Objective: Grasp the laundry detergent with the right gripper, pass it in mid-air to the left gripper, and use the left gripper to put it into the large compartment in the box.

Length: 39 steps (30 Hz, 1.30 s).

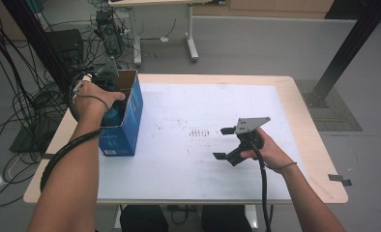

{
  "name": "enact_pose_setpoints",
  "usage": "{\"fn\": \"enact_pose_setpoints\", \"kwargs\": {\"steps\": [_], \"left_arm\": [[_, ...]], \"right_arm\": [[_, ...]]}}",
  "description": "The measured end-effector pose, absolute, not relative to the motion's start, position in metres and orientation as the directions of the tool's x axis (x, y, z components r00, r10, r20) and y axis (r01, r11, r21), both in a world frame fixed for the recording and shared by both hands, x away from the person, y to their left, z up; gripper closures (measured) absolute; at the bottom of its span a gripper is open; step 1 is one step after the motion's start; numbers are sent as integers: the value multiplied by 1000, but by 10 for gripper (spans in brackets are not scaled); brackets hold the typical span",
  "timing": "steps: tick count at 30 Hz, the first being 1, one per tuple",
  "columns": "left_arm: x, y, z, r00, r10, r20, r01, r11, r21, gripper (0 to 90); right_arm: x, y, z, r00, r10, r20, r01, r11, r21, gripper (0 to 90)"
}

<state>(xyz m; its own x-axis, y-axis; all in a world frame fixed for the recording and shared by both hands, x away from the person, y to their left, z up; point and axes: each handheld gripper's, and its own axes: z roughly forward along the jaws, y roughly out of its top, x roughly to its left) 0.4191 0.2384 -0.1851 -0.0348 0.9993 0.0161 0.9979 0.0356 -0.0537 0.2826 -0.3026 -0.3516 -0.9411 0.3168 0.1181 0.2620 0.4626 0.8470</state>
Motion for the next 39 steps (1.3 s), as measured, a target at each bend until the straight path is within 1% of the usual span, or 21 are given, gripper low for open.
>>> {"fn": "enact_pose_setpoints", "kwargs": {"steps": [7,17,30,36,39], "left_arm": [[417,239,-176,-43,999,16,998,43,-39,343],[413,243,-160,-51,999,-11,998,51,-21,336],[408,234,-139,-33,999,3,999,33,-9,312],[402,229,-123,-31,999,29,999,30,12,266],[401,228,-118,-29,999,28,999,29,15,240]], "right_arm": [[283,-302,-351,-941,316,118,262,462,847,43],[282,-301,-351,-943,313,115,257,460,850,43],[280,-299,-348,-946,307,108,246,458,854,43],[279,-300,-348,-946,306,107,244,453,858,43],[278,-301,-347,-946,307,106,242,451,859,43]]}}
